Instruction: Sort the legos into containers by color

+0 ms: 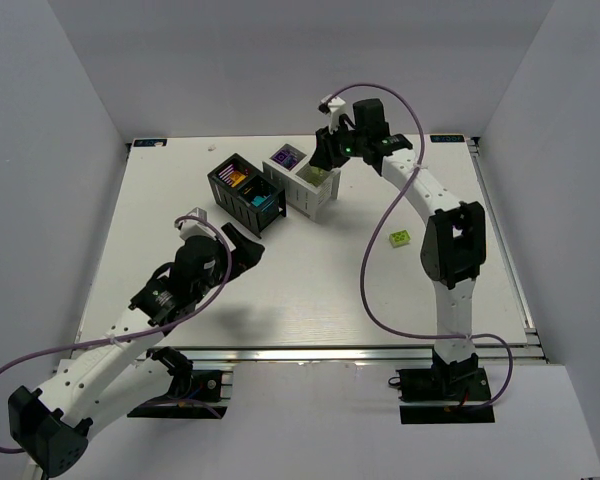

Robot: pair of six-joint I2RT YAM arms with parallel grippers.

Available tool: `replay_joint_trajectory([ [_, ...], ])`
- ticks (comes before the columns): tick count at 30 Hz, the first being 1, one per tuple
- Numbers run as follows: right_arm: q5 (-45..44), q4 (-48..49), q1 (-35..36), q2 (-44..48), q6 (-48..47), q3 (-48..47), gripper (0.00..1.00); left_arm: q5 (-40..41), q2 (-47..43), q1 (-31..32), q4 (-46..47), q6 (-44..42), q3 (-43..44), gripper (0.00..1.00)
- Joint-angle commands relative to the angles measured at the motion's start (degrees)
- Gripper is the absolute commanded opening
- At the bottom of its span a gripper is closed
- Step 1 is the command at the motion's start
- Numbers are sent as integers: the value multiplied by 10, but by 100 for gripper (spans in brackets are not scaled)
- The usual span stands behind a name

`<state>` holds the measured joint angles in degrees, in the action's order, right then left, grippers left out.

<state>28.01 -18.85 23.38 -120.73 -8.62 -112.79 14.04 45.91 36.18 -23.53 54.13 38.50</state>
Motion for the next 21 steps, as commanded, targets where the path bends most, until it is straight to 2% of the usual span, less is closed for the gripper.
replay_joint_trajectory([
  [1,-30,38,-3,-7,-16,-16,19,8,-6,-1,-12,4,26,98],
  [6,-26,36,-3,-30,-21,-31,30,9,4,-1,-8,8,28,98],
  [7,-26,36,-3,-32,-22,-33,39,9,6,-1,-6,9,27,98],
  [9,-23,36,-3,-34,-28,-33,53,8,8,-1,-3,11,26,98],
  [10,-23,32,-3,-35,-32,-33,64,8,8,-1,-2,11,26,98],
  [12,-21,29,-3,-29,-48,-29,72,8,11,-1,1,12,27,98],
  [13,-23,29,-3,-25,-53,-27,82,8,12,-1,3,12,27,98],
  [14,-27,27,-3,-15,-64,-23,86,6,13,-1,8,12,27,96],
  [16,-35,23,-6,13,-76,-16,90,3,16,-1,15,11,26,94],
  [20,-36,29,-27,84,-91,48,89,-9,24,-1,46,10,18,82],
  [21,-17,16,-35,96,-104,74,89,-18,26,-1,53,8,16,73],
])
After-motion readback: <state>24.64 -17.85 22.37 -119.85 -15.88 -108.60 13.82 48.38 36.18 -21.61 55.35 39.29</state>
